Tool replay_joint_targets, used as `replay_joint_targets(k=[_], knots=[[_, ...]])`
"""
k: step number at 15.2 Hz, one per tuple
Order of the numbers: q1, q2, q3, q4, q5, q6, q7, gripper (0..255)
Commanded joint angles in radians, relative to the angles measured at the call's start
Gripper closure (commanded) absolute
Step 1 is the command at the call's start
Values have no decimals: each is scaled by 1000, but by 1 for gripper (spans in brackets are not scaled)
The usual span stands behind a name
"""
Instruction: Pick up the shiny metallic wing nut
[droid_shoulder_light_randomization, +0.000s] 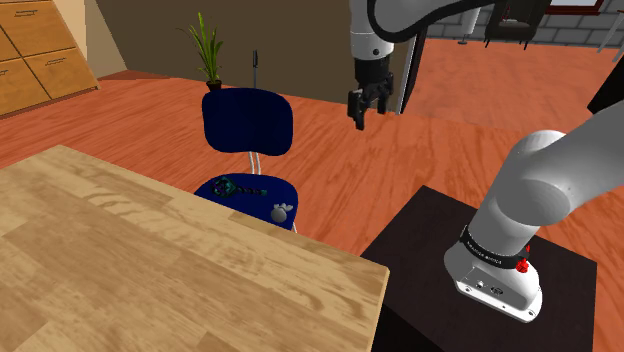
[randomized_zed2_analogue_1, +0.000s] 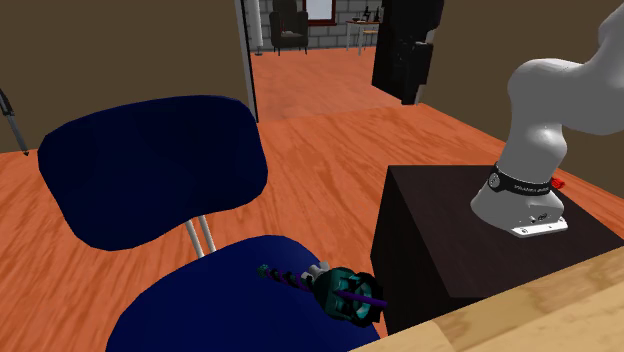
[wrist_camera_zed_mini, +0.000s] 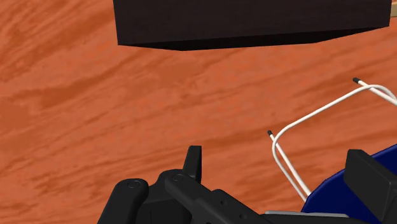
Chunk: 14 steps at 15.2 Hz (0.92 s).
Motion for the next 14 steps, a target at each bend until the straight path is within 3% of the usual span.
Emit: replay_joint_targets(k=[1,14], knots=[[8,70,16,9,18,52,24,0],[48,548,95,177,76,308,142,0]])
